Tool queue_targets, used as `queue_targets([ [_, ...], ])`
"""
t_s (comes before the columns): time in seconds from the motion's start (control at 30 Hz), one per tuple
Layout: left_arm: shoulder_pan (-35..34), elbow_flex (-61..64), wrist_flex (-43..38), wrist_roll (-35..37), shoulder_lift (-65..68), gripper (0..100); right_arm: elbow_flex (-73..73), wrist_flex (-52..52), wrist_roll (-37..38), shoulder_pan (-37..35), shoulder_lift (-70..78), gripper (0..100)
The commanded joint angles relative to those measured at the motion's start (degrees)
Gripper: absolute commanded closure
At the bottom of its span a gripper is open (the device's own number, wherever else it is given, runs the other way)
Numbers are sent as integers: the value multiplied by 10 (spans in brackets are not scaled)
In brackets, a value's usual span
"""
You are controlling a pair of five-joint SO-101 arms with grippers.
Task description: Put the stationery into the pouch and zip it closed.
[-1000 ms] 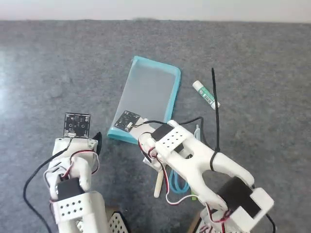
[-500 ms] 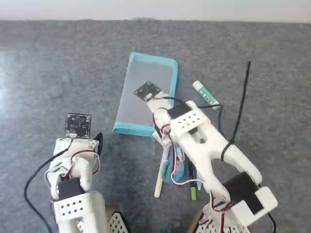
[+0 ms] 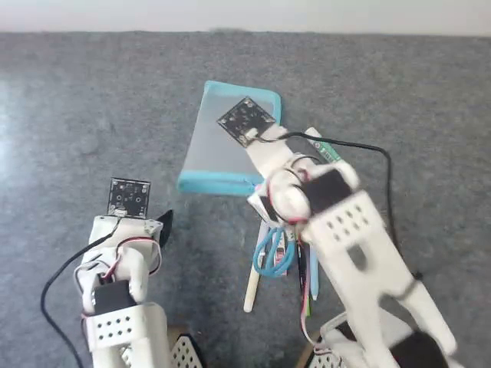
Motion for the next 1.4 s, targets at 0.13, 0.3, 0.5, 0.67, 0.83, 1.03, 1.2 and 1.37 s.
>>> queue_targets([
  [0.13,86,-112,66,33,-7,663,-30,22,14,5,-87,991],
  [0.3,102,-152,75,45,-4,663,-33,37,30,6,-90,991],
  [0.5,131,-150,47,47,-4,663,-35,49,36,3,-93,991],
  [0.67,131,-148,24,47,-3,665,-57,109,54,-14,-146,991],
  [0.83,131,-145,21,47,-3,665,-79,182,64,-87,-199,991],
  [1.03,135,-142,21,47,-3,666,-91,209,65,-108,-206,991],
  [1.2,142,-124,6,44,-3,735,-89,210,76,-108,-206,991],
  [1.37,178,-73,-31,42,-7,939,-88,209,77,-108,-205,989],
])
